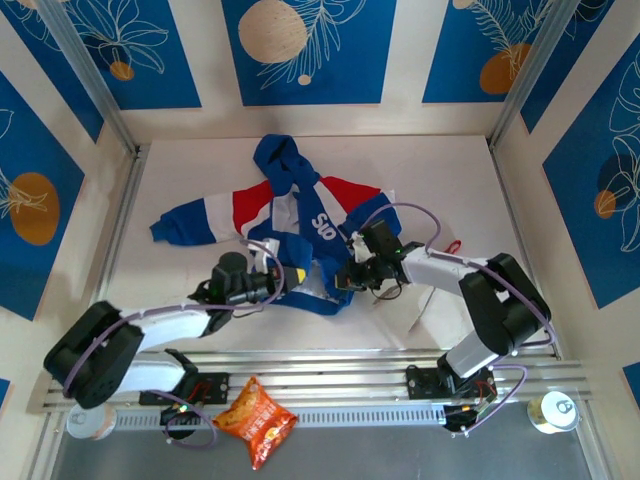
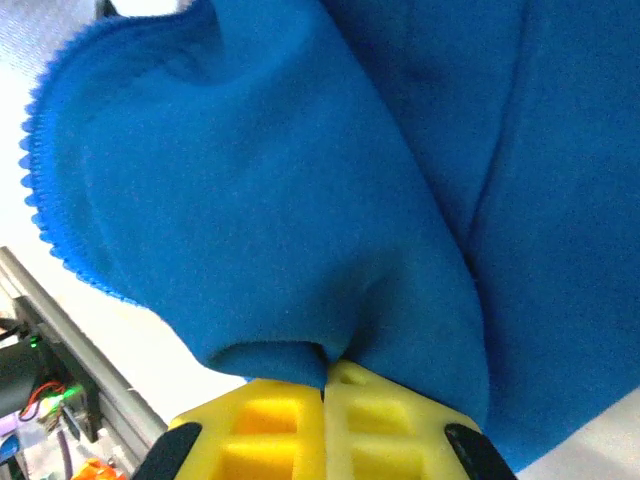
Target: Zip up the jacket
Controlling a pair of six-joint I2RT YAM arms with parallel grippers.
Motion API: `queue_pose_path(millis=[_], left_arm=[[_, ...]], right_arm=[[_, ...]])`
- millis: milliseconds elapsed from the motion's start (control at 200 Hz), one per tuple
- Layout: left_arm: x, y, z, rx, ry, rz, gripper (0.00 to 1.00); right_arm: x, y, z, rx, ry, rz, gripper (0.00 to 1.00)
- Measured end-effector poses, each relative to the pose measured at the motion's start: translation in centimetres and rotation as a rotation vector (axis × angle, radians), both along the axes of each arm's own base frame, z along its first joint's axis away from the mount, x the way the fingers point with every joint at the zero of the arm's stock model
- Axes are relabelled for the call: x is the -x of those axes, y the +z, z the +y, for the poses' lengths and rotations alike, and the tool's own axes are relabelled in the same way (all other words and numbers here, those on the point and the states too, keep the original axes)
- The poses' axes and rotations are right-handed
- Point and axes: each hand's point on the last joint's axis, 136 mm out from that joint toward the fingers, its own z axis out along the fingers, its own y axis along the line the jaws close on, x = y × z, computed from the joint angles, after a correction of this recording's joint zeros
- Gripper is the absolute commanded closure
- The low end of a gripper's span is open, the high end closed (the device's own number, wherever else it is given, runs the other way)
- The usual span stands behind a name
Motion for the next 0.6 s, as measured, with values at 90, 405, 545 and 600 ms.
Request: queue_pose_path(millis=[90, 405, 545, 600], left_arm=[[0.4, -2.0, -0.9, -0.037, -0.013, 0.037, 1.00], [0.2, -5.6, -1.8, -0.066, 0.002, 0.100, 1.00], [0.0, -5.4, -1.8, -0.061, 0.013, 0.091, 1.00], [0.0, -5.5, -1.8, -0.062, 0.014, 0.091, 1.00]], right_arm=[[0.3, -0.4, 0.0, 0.023, 0.001, 0.003, 0.85], [1.5, -0.6, 0.9, 0.089, 0.036, -0.011, 0.66], [2.1, -0.1, 1.7, 0.129, 0.061, -0.036, 0.62], [2.4, -0.1, 1.9, 0.145, 0.070, -0.043, 0.61]])
